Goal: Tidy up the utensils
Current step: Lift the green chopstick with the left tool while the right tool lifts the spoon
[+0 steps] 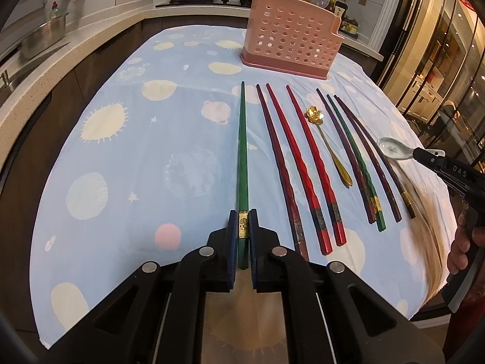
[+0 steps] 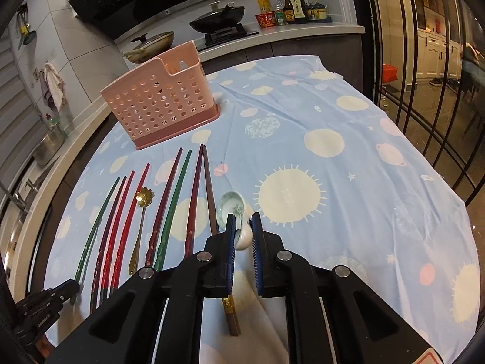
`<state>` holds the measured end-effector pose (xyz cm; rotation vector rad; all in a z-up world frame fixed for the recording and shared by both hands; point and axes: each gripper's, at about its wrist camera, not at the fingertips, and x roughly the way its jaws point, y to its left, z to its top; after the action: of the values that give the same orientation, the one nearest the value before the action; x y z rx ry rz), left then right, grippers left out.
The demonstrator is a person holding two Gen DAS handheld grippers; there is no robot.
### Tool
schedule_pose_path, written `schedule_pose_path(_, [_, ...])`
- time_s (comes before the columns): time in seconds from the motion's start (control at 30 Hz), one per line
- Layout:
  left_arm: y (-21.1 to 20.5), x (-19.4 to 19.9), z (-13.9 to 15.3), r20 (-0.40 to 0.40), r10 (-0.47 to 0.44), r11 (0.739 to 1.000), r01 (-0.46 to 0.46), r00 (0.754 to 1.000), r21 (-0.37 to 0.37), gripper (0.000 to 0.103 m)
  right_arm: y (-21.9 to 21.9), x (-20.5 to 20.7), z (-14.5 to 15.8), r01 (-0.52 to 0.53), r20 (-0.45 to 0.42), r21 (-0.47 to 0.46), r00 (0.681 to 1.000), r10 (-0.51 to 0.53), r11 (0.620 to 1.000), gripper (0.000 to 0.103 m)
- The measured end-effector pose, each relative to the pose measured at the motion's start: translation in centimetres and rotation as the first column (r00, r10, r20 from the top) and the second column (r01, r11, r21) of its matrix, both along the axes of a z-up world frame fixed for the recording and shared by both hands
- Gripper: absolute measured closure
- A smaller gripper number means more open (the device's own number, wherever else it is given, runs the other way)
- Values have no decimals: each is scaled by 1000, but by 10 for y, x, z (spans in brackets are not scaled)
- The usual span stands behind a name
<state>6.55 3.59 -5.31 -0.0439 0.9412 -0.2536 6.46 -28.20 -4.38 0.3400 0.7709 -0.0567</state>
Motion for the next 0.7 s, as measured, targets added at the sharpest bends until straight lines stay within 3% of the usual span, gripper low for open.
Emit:
schedule_pose_path(0.5, [6,-15,35,90,10,1000,-10,996,0,96,-2,-28,16,8,44,-26,999,-7,1000,95])
schedule_pose_path(0.7, [8,-7,62,161,21,1000,-21,987,-2,96,-4,-27,26,9,74,-31,997,-7,999,95])
